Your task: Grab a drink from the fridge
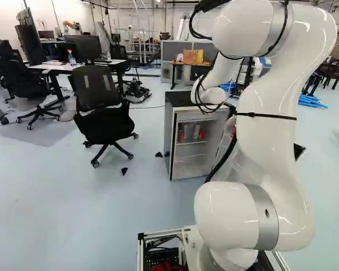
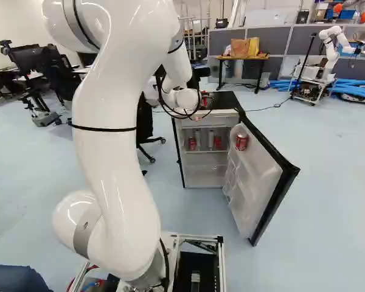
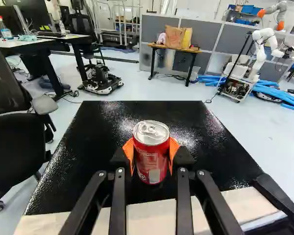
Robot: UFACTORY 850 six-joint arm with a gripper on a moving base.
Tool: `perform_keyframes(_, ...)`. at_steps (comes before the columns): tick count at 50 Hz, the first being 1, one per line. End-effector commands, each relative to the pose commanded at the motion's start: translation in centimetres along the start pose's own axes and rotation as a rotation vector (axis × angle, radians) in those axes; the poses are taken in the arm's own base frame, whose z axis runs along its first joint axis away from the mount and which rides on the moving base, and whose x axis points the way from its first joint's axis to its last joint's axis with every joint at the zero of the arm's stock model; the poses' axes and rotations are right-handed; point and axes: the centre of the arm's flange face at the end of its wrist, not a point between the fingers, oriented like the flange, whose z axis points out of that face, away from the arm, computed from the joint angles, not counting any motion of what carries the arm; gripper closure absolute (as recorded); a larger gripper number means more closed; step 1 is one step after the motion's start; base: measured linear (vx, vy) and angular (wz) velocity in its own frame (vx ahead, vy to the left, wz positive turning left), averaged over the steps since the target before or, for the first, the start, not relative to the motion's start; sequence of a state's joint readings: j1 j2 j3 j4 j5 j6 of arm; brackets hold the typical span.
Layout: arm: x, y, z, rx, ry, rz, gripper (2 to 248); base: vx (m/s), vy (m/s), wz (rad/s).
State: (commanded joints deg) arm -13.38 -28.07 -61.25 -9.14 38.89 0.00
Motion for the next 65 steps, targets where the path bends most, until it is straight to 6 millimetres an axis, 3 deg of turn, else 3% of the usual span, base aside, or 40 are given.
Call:
perform_keyframes(20,0.2,-0.1,2.8,-0.009,-0.014,0.014,158,0.000,0.000,0.000)
perform_keyframes(43,0.2,-0.1,2.8,-0.010,-0.017,0.016,157,0.000,0.000,0.000)
perform_keyframes(44,0.2,-0.1,2.8,-0.010,-0.017,0.016,130,0.000,0.000,0.000)
perform_keyframes(48,0.2,-0.1,2.8,-0.010,-0.017,0.016,130,0.000,0.000,0.000)
perform_keyframes(49,0.2,-0.1,2.8,-0.010,-0.017,0.016,95,0.000,0.000,0.000)
perform_keyframes(54,0.2,-0.1,2.8,-0.010,-0.017,0.016,95,0.000,0.000,0.000)
perform_keyframes(55,0.2,-0.1,2.8,-0.010,-0.017,0.016,59,0.000,0.000,0.000)
perform_keyframes(59,0.2,-0.1,2.8,-0.010,-0.017,0.016,59,0.000,0.000,0.000)
perform_keyframes(60,0.2,-0.1,2.7,-0.010,-0.017,0.016,22,0.000,0.000,0.000)
perform_keyframes(64,0.1,0.0,2.4,-0.011,-0.020,0.017,22,0.000,0.000,0.000)
perform_keyframes(65,0.1,0.0,2.2,-0.011,-0.021,0.017,3,0.000,0.000,0.000)
